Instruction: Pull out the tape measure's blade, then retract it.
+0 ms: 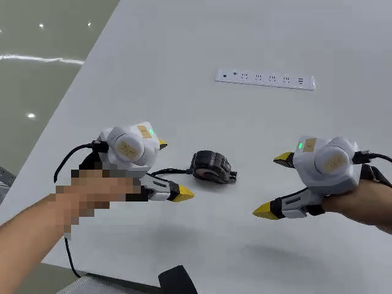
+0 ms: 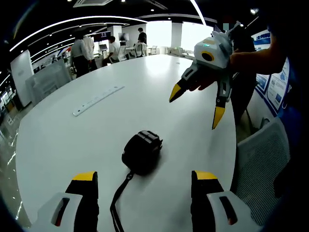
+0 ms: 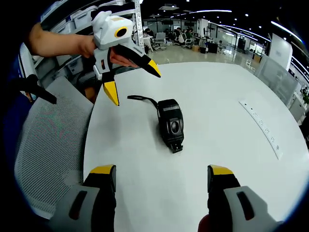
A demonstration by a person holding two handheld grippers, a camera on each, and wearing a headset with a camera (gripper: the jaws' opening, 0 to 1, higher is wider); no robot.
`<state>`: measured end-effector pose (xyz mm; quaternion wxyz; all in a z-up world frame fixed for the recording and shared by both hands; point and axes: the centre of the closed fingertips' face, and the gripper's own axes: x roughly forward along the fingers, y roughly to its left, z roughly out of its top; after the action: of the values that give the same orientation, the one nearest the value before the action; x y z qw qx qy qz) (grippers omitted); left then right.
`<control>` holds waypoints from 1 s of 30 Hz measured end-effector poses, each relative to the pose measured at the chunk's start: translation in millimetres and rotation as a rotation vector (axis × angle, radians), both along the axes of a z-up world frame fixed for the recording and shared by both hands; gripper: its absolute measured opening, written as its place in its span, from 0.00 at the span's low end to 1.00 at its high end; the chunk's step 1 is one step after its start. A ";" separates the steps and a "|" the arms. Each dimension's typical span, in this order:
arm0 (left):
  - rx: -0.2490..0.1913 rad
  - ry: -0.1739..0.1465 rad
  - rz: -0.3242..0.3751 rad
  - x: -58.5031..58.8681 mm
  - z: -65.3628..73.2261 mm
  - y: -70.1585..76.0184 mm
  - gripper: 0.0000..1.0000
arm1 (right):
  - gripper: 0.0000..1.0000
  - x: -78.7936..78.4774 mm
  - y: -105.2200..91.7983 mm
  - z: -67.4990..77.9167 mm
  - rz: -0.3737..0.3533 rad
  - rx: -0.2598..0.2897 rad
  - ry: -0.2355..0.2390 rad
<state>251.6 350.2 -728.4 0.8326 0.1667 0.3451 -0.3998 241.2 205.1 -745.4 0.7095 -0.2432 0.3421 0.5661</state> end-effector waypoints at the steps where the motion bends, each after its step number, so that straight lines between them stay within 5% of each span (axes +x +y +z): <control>1: 0.001 0.000 -0.006 0.8 -0.7 -2.0 0.75 | 0.73 1.5 0.9 -2.3 0.006 -0.002 -0.001; 30: 0.010 -0.003 -0.157 29.9 -21.8 -45.5 0.67 | 0.59 21.6 23.2 -44.3 0.113 -0.036 -0.020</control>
<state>281.4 304.7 -750.3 0.7983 0.1979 0.3317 -0.4621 262.9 228.3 -789.7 0.6753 -0.2806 0.3308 0.5965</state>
